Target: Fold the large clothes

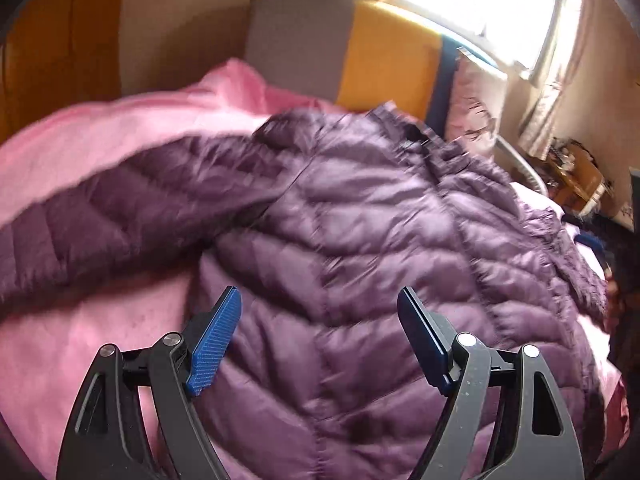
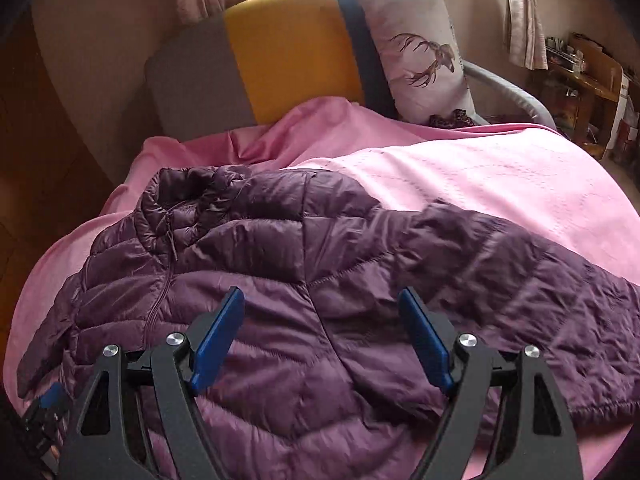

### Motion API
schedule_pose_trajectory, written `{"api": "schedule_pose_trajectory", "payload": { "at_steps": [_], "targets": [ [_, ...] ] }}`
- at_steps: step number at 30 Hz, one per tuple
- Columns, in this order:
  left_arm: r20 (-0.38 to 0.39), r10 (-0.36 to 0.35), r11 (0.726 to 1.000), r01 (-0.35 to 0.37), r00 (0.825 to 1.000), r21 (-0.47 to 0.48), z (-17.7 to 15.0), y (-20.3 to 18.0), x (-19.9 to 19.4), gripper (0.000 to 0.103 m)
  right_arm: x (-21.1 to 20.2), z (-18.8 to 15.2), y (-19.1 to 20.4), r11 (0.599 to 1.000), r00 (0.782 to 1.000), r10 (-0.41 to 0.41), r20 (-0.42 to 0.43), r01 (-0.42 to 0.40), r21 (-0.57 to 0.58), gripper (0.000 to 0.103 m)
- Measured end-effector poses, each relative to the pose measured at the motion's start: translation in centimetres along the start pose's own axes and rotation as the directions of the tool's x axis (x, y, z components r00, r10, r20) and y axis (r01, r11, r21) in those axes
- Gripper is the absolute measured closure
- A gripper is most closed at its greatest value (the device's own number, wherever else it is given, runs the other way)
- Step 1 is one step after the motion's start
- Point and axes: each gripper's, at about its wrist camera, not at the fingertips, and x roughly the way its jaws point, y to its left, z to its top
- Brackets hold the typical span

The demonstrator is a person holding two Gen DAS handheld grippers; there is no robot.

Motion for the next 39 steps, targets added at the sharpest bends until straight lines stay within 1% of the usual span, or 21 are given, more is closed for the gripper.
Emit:
{"api": "schedule_pose_trajectory", "payload": {
  "at_steps": [2,5,6,7,8,10,12,13,14,15,18,21,23,25,29,30,32,35,37,38,39],
  "targets": [
    [-0.017,-0.014,0.998,0.013,1.0,-0.054,-1.0,1.2,0.5,0.024,2.6,1.0,-0.8,1.0,0.999,-0.014,-0.032,0.014,0.027,0.025],
    [-0.009,-0.054,0.991,0.053,0.998,-0.124,-1.9,2.4,0.6,0.024,5.4,0.8,-4.9,0.98,0.988,-0.137,-0.072,0.146,0.137,0.028],
    [-0.008,-0.056,0.99,0.055,0.998,-0.129,-2.1,2.4,0.6,0.024,6.3,0.4,-6.9,0.966,0.985,-0.146,-0.09,0.162,0.201,0.031],
    [-0.008,-0.054,0.991,0.052,0.999,-0.127,-2.2,2.3,0.6,0.024,6.5,0.1,-8.4,0.96,0.992,-0.103,-0.075,0.119,0.254,0.032],
    [-0.009,-0.049,0.992,0.048,0.999,-0.12,-2.2,2.1,0.6,0.024,6.2,0.1,-8.9,0.959,0.994,-0.092,-0.053,0.103,0.264,0.034],
    [-0.012,-0.044,0.992,0.042,0.999,-0.115,-2.2,2.1,0.6,0.024,6.2,0.2,-8.6,0.969,0.992,-0.116,-0.059,0.126,0.213,0.034],
    [-0.012,-0.042,0.993,0.041,0.999,-0.113,-2.2,2.2,0.7,0.023,5.4,0.3,-8.1,0.97,0.99,-0.133,-0.057,0.141,0.197,0.03],
    [-0.013,-0.041,0.993,0.04,0.999,-0.11,-2.2,2.2,0.7,0.022,4.7,0.1,-7.9,0.97,0.99,-0.133,-0.046,0.14,0.199,0.026],
    [-0.012,-0.039,0.993,0.038,0.999,-0.108,-2.2,2.2,0.7,0.022,3.8,-0.2,-7.9,0.969,0.991,-0.129,-0.028,0.132,0.211,0.019],
    [-0.011,-0.038,0.994,0.036,0.999,-0.107,-2.2,2.2,0.7,0.022,2.6,-0.8,-8.2,0.965,0.992,-0.124,-0.014,0.124,0.232,0.017],
    [-0.013,-0.046,0.994,0.045,0.999,-0.102,-2.1,2.0,1.0,0.019,-0.2,-3.1,-9.6,0.952,0.998,-0.063,-0.001,0.06,0.299,0.016],
    [-0.014,-0.046,0.994,0.044,0.999,-0.098,-2.0,1.8,1.1,0.017,-4.1,-6.4,-12.6,0.919,0.998,-0.05,0.026,0.036,0.393,0.017],
    [-0.012,-0.052,0.994,0.05,0.999,-0.101,-2.0,1.9,1.0,0.017,-6.9,-8.9,-15.6,0.88,0.997,-0.058,0.055,0.025,0.474,0.019],
    [-0.012,-0.054,0.993,0.053,0.998,-0.103,-2.1,1.9,1.0,0.017,-9.4,-11.0,-18.2,0.835,0.993,-0.102,0.063,0.051,0.549,0.02],
    [-0.015,-0.064,0.993,0.062,0.998,-0.1,-2.1,1.9,1.0,0.014,-13.6,-14.6,-24.5,0.705,0.978,-0.192,0.079,0.082,0.705,0.025],
    [-0.015,-0.064,0.993,0.062,0.998,-0.099,-2.1,1.9,1.1,0.013,-14.1,-15.3,-25.9,0.669,0.974,-0.215,0.07,0.095,0.737,0.034],
    [-0.017,-0.062,0.993,0.06,0.998,-0.097,-2.1,1.9,1.1,0.013,-14.8,-16.2,-29.1,0.596,0.971,-0.227,0.077,0.076,0.799,0.046],
    [-0.018,-0.061,0.994,0.059,0.998,-0.096,-2.1,1.8,1.1,0.013,-15.5,-15.5,-32.3,0.521,0.966,-0.247,0.078,0.064,0.851,0.05],
    [-0.017,-0.066,0.993,0.064,0.998,-0.097,-2.1,1.8,1.1,0.012,-16.2,-14.6,-34.0,0.473,0.955,-0.289,0.061,0.087,0.877,0.059],
    [-0.018,-0.071,0.993,0.069,0.997,-0.096,-2.1,1.7,1.1,0.011,-16.3,-13.9,-34.7,0.463,0.95,-0.311,0.037,0.117,0.879,0.075],
    [-0.019,-0.071,0.993,0.069,0.997,-0.095,-2.1,1.6,1.1,0.011,-16.4,-13.4,-35.1,0.465,0.947,-0.32,0.017,0.141,0.874,0.088]
  ]
}}
